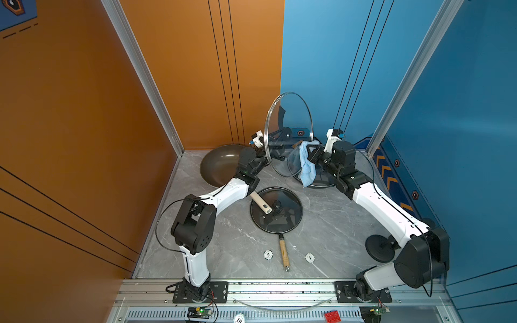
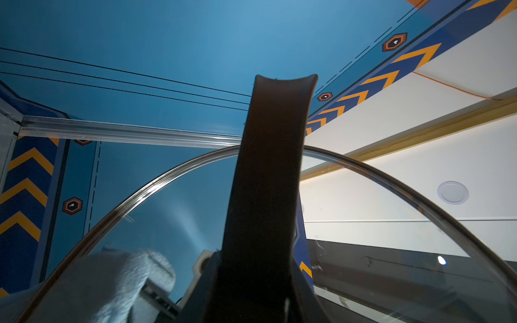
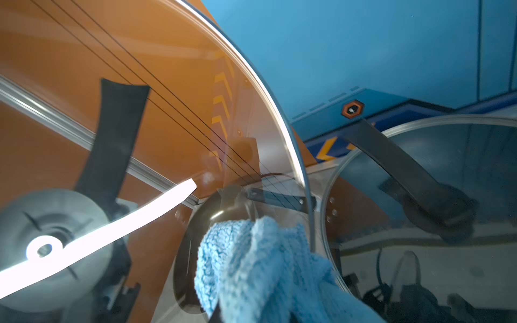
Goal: Wipe the pot lid with a cloth
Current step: Wipe the pot lid.
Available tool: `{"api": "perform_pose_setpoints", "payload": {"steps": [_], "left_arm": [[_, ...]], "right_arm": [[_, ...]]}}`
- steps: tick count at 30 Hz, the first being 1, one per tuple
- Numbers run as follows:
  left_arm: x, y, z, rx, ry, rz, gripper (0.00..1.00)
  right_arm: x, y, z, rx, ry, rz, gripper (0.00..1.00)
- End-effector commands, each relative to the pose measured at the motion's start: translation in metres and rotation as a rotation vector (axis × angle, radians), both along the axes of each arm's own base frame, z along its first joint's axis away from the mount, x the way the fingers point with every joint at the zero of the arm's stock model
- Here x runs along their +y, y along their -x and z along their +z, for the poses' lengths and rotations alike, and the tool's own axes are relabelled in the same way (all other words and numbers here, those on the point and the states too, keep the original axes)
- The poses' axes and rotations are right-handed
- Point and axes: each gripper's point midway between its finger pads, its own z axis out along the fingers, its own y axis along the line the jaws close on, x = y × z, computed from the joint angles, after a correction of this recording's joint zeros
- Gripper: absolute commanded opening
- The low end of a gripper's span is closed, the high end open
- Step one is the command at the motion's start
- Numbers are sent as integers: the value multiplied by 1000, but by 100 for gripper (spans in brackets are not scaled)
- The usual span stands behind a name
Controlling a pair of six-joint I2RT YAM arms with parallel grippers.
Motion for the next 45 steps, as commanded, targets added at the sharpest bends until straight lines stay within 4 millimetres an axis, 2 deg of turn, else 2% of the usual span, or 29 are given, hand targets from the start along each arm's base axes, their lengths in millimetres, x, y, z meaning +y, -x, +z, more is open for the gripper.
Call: {"api": "perform_pose_setpoints", "payload": {"steps": [1, 4, 7, 10, 13, 15, 20, 23, 26, 31, 35, 38, 41, 45], "left_arm": [[24, 56, 85, -270, 105, -23, 0], [20, 55, 78, -255, 77, -33, 0], [14, 52, 71, -243, 50, -48, 0], [7, 50, 66, -230, 35, -62, 0], [3, 54, 69, -243, 34, -82, 0], [3, 58, 78, -269, 33, -88, 0], [7, 71, 96, -332, 33, -92, 0], [14, 74, 100, -342, 36, -68, 0], [20, 74, 100, -342, 34, -39, 0], [33, 68, 99, -338, 42, 10, 0], [43, 60, 99, -335, 47, 50, 0], [47, 52, 95, -329, 39, 77, 0], [48, 45, 90, -325, 11, 96, 0], [47, 34, 77, -296, -33, 118, 0]], "right_arm": [[33, 24, 84, -205, -29, 123, 7], [56, 39, 128, -330, -81, 188, 7], [71, 38, 155, -416, -130, 216, 7], [87, 26, 163, -432, -178, 245, 7], [101, 11, 160, -429, -196, 262, 7], [102, -7, 145, -398, -169, 219, 7], [78, -64, 88, -272, -94, 74, 7], [63, -92, 30, -156, -77, 7, 6], [51, -104, -20, -45, -68, -29, 6], [46, -90, -84, 91, -20, -39, 5], [59, -65, -111, 167, -33, 14, 4], [79, -40, -108, 173, -47, 89, 4], [96, -19, -84, 153, -98, 165, 4], [119, 12, -17, 55, -183, 297, 4]]}}
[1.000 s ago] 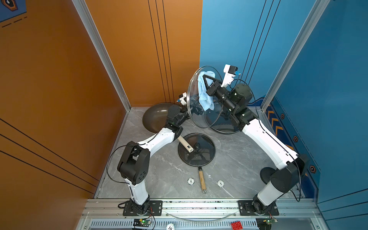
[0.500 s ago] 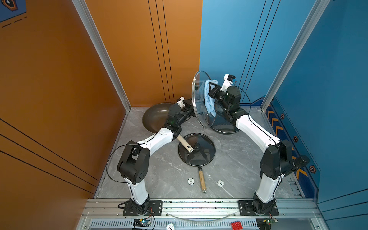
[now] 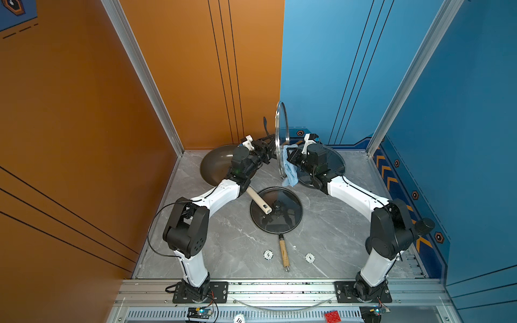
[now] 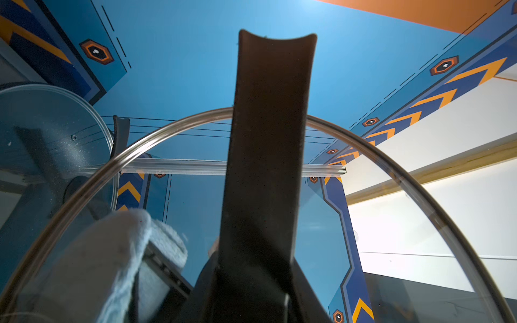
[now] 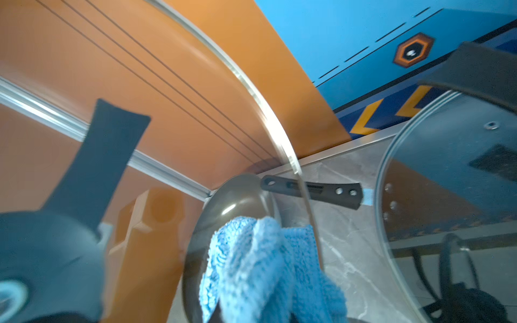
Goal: Wipe the pot lid with a cloth
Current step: Wipe the pot lid.
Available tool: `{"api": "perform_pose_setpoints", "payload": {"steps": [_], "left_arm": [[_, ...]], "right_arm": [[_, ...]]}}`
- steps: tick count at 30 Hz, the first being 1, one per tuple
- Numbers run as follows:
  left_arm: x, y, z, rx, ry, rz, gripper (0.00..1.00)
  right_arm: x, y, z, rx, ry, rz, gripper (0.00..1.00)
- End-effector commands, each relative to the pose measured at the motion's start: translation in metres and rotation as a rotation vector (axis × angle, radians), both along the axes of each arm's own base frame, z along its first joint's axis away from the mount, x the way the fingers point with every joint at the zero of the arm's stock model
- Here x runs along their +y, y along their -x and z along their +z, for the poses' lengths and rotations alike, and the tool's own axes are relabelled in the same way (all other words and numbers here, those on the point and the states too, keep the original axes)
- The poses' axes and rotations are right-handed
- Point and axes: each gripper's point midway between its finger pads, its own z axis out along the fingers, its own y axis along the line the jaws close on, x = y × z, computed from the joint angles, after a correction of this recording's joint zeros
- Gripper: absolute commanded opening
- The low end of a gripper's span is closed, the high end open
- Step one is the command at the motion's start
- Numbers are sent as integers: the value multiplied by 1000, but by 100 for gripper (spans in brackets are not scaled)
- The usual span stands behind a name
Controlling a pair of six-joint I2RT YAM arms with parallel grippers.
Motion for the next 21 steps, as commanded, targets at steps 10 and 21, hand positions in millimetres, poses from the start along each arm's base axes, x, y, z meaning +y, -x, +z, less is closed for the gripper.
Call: {"api": "perform_pose_setpoints", "payload": {"steps": [10, 21], "left_arm": [[-12, 47, 91, -311, 88, -47, 0], [-16, 53, 111, -359, 97, 3, 0]], "right_arm": [[34, 67, 211, -354, -225, 293, 5], [44, 92, 106, -116, -61, 451, 5]]}}
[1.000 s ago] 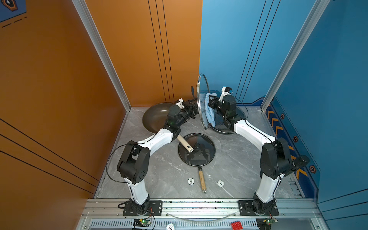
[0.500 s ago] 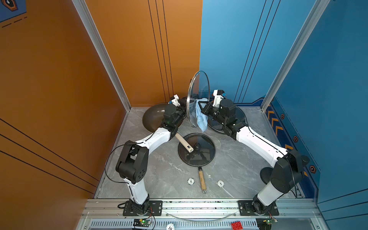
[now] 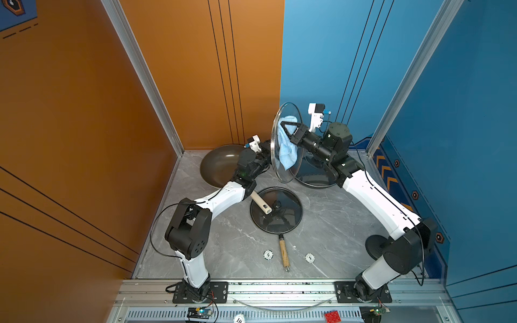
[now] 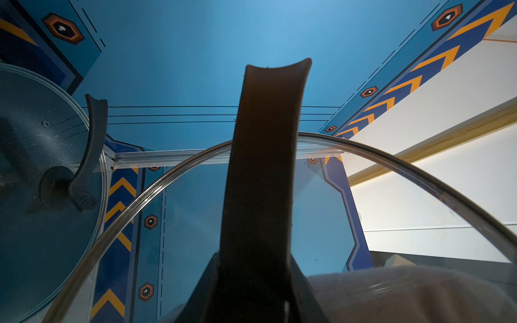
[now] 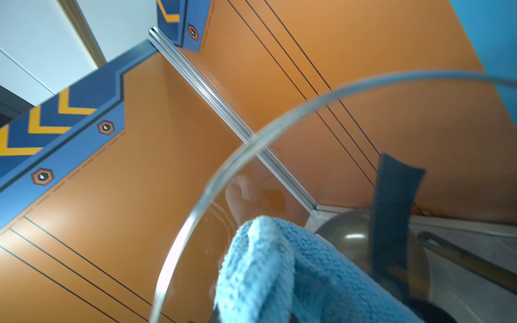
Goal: Wipe the pot lid with a cloth
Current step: Wipe the pot lid.
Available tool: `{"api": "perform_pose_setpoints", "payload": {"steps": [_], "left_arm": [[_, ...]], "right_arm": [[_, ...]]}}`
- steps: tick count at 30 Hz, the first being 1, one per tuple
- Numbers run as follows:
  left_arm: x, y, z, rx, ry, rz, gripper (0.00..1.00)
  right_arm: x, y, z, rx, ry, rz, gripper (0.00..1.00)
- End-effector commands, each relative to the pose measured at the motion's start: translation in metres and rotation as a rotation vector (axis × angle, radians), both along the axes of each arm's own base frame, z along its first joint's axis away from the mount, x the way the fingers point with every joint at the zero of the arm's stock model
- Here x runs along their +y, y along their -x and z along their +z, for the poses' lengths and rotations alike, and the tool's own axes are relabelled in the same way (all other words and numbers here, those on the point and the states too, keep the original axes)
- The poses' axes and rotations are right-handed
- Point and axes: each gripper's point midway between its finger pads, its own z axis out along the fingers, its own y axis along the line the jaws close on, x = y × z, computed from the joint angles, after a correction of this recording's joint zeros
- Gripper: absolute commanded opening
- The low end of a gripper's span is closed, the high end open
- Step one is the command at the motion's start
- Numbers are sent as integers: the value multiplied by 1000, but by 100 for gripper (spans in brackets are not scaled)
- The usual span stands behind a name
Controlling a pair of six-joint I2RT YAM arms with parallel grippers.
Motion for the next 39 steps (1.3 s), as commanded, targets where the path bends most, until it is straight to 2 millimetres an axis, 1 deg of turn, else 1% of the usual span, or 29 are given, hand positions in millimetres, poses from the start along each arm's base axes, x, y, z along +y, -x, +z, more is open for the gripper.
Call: {"api": "perform_pose_setpoints", "payload": {"steps": [1, 3, 5, 8, 10, 12, 14, 16, 19, 21, 23, 26, 28, 29, 30, 32, 33, 34, 35, 37, 38, 39], "left_arm": [[15, 33, 107, -296, 140, 10, 0], [18, 29, 112, -301, 151, 5, 0], [22, 20, 114, -300, 159, 4, 0], [27, 5, 121, -298, 201, -17, 0], [27, 1, 133, -314, 242, -55, 0], [27, 0, 143, -332, 282, -92, 0], [28, 0, 148, -339, 302, -114, 0], [32, 0, 147, -335, 302, -127, 0], [46, 1, 144, -334, 288, -128, 0], [55, 4, 144, -349, 260, -131, 0], [64, 8, 142, -368, 219, -124, 0], [75, 13, 133, -385, 121, -107, 0], [76, 19, 123, -406, 2, -91, 0], [74, 27, 121, -435, -84, -89, 0], [71, 32, 115, -441, -183, -88, 0], [65, 41, 101, -459, -381, -69, 0], [65, 42, 86, -426, -487, -57, 0], [66, 45, 74, -408, -616, -34, 0], [71, 49, 64, -384, -734, -5, 0], [84, 55, 46, -358, -982, 90, 0], [91, 61, 38, -349, -1092, 120, 0], [98, 65, 34, -352, -1173, 152, 0]], "right_arm": [[18, 30, -62, 117, 143, 141, 5], [21, 49, -84, 135, 234, 176, 5], [22, 62, -108, 153, 329, 175, 5], [9, 61, -150, 239, 412, 106, 5], [-4, 52, -178, 306, 430, 29, 5], [-18, 39, -200, 374, 430, -48, 5], [-28, 24, -209, 402, 424, -104, 5], [-39, 7, -213, 413, 433, -164, 5], [-62, -20, -215, 436, 443, -262, 5], [-77, -34, -207, 437, 418, -316, 5], [-89, -40, -190, 411, 401, -355, 5], [-106, -40, -155, 366, 394, -407, 5], [-118, -35, -122, 324, 358, -429, 5], [-122, -30, -104, 293, 342, -433, 5], [-127, -25, -84, 256, 334, -440, 5], [-133, -10, -49, 191, 338, -447, 5], [-135, -3, -36, 167, 348, -448, 5], [-138, 6, -19, 134, 352, -455, 5], [-140, 16, -6, 109, 356, -461, 5], [-143, 33, 13, 69, 362, -472, 5], [-143, 42, 20, 51, 364, -475, 6], [-142, 49, 24, 37, 369, -471, 6]]}}
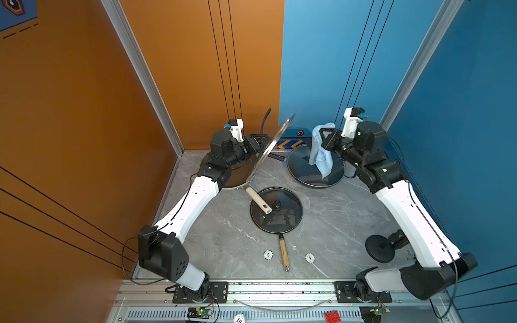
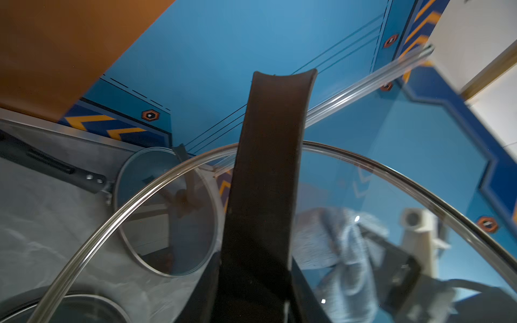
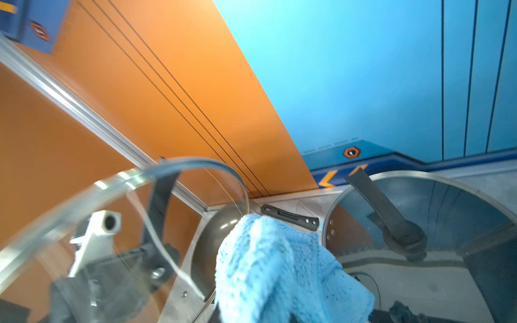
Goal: Wipe the pot lid with a cloth
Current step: Wipe the pot lid.
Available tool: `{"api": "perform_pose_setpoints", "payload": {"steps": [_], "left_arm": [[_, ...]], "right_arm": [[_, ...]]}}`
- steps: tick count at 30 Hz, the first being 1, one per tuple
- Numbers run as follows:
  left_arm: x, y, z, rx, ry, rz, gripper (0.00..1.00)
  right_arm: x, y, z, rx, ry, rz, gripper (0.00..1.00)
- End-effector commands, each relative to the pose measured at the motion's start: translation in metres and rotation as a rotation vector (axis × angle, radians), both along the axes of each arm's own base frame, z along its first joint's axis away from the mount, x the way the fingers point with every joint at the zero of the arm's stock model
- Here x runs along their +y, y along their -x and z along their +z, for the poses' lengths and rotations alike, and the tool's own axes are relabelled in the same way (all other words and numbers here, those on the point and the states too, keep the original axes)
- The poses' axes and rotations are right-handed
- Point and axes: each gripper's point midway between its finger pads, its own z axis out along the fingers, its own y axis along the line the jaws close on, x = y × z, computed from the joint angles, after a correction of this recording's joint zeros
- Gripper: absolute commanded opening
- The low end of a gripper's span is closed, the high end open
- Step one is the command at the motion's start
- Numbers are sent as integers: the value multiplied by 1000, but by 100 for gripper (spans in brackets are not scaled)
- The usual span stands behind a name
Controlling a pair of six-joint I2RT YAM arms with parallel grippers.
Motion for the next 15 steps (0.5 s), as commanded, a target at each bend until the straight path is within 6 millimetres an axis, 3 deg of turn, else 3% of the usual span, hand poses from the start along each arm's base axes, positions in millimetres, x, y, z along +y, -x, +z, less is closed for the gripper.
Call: {"api": "perform_pose_setpoints", "payload": {"steps": [1, 4, 7, 11, 15], "left_arm": [[37, 24, 0, -175, -465, 156, 0], [58, 33, 1, -216, -553, 239, 0], [72, 42, -2, -244, -664, 293, 0], [85, 50, -9, -272, -780, 354, 0], [82, 56, -8, -327, -847, 366, 0]], "right_arm": [[-6, 28, 0, 9, 102, -12, 6], [-10, 45, -10, 49, 128, -41, 6], [7, 63, -16, 49, 107, 5, 6], [58, 80, -27, 46, 104, 139, 6], [134, 105, -47, 76, 170, 328, 6]]}}
